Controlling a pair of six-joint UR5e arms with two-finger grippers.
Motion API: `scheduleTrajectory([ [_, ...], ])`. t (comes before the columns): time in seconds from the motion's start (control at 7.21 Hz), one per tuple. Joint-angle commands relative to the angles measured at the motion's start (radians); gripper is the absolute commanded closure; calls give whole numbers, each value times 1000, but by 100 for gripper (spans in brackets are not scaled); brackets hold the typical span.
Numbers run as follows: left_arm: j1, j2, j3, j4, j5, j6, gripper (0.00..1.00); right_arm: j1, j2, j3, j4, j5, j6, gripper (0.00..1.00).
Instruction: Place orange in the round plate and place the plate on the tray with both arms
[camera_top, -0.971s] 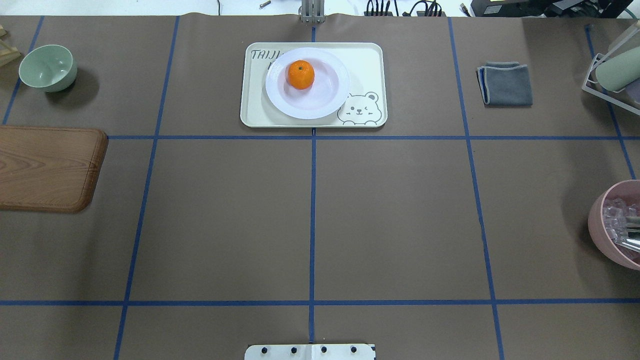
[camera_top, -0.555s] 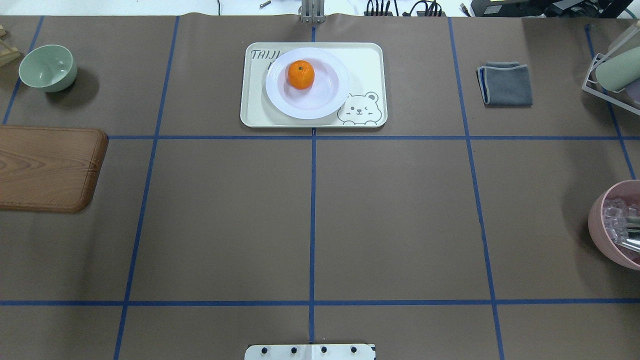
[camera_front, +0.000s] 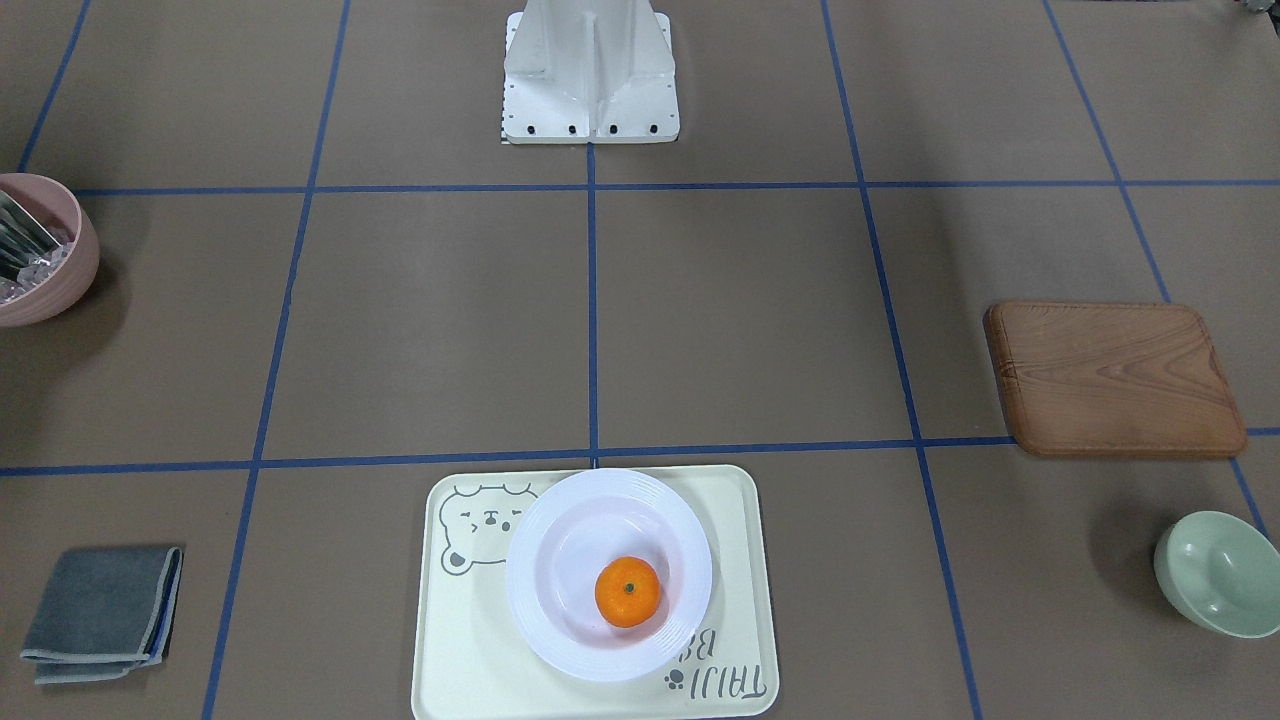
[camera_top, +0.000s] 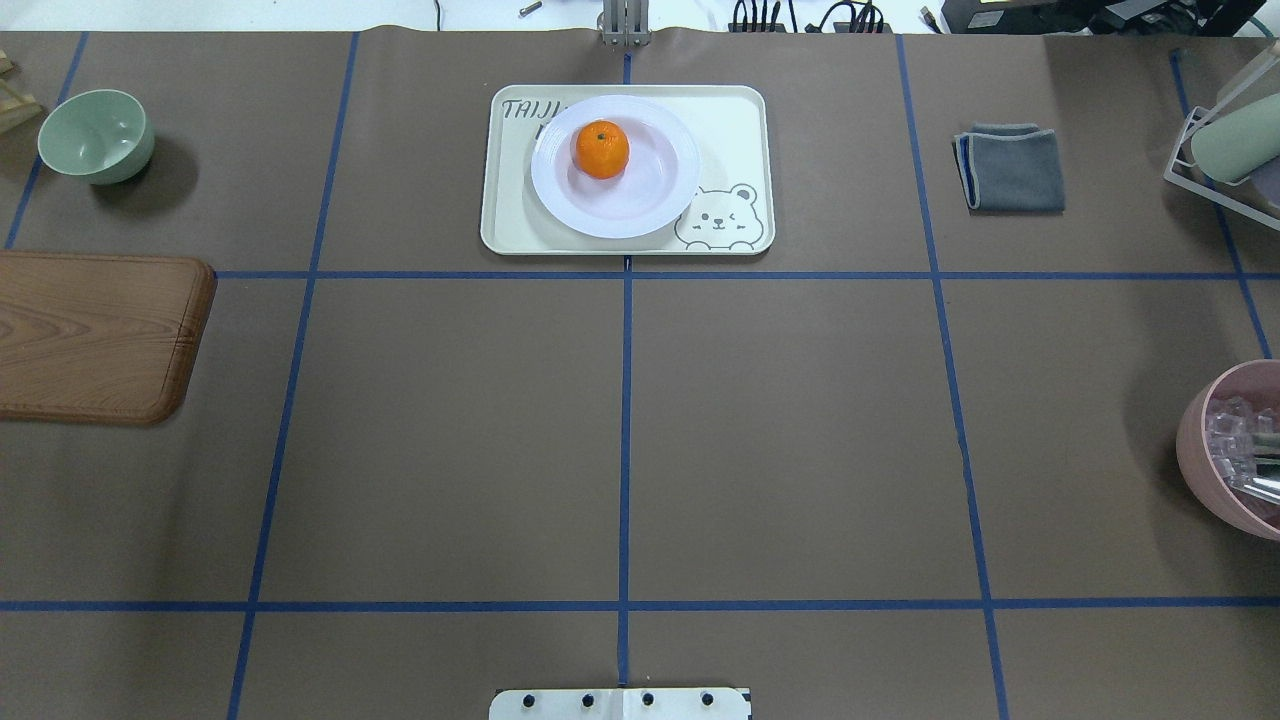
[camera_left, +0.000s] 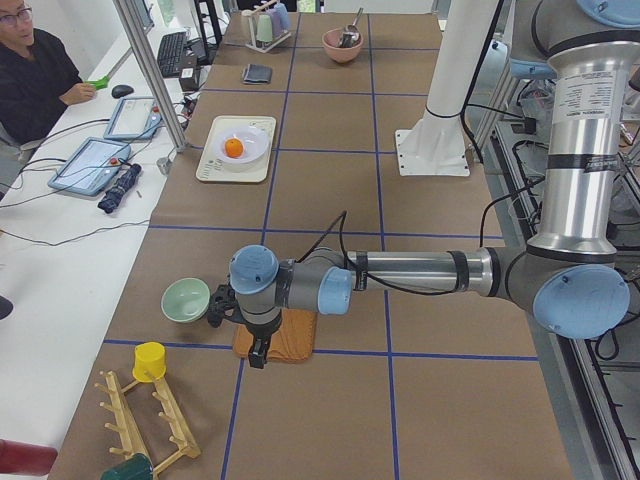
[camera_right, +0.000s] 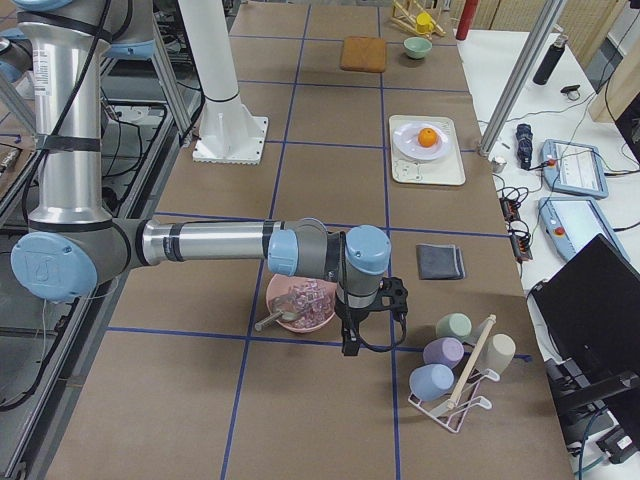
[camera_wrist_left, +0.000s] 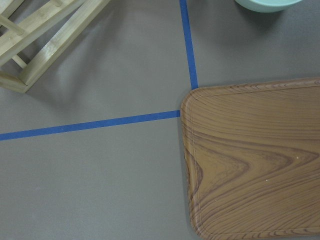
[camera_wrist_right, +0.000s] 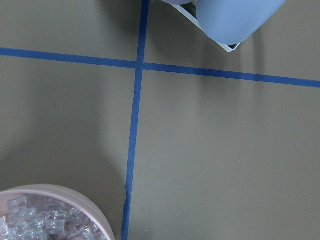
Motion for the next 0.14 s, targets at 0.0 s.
scheduleTrajectory([
  [0.0,0,2,0,0,0,0,1,1,2,0,-1,3,2,0],
])
